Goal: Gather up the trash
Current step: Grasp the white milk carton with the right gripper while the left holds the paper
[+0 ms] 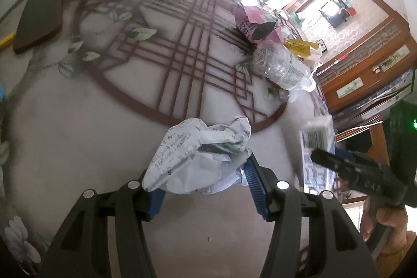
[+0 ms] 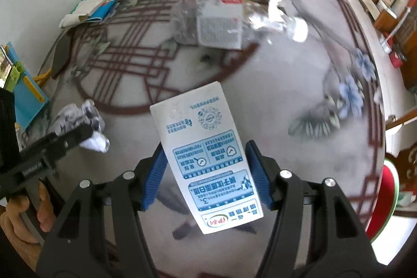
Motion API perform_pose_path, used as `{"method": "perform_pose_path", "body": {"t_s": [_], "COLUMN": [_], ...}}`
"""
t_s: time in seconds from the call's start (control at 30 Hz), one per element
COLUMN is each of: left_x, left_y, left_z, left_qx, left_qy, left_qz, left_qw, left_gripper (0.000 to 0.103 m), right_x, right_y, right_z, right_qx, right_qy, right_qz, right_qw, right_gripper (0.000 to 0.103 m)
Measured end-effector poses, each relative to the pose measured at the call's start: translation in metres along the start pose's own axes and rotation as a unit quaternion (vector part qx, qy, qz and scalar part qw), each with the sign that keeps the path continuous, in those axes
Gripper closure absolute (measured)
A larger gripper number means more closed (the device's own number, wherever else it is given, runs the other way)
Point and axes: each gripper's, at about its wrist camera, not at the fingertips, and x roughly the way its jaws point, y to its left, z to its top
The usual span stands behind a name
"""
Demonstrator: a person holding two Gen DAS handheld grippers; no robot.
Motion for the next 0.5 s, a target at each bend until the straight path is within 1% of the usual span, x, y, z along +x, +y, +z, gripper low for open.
{"method": "perform_pose_path", "body": {"t_s": [0.1,0.3,0.33,0.37,0.43,0.5], "left_x": [-0.002,-0.01,-0.01,-0.01,-0.011,-0.012], "left_y": [-0.002,-0.007,-0.008,-0.009,-0.011,-0.011], "left_z": [-0.002,-0.005,-0.004,-0.004,-0.004,-0.005], "left_qx": [0.011,0.031,0.033,0.035,0.04,0.043], "left_qy": [-0.007,-0.025,-0.027,-0.029,-0.032,-0.033], "left_qz": [0.01,0.024,0.025,0.026,0.03,0.03], "left_qw": [0.9999,0.9989,0.9988,0.9986,0.9982,0.9981], "left_gripper": [0.05,0.05,0.05,0.05,0.05,0.05], "right_x": [0.001,0.004,0.004,0.003,0.002,0.001], "right_y": [-0.004,-0.006,-0.007,-0.008,-0.01,-0.012], "right_z": [-0.011,-0.023,-0.024,-0.025,-0.027,-0.03], "right_qx": [0.013,0.022,0.027,0.031,0.038,0.039], "right_qy": [-0.001,-0.001,-0.002,-0.002,-0.006,-0.011], "right_qz": [0.005,0.002,0.004,0.005,0.002,0.0], "right_qw": [1.0,1.0,1.0,1.0,0.999,0.999], "right_gripper": [0.044,0.043,0.042,0.036,0.027,0.027]}}
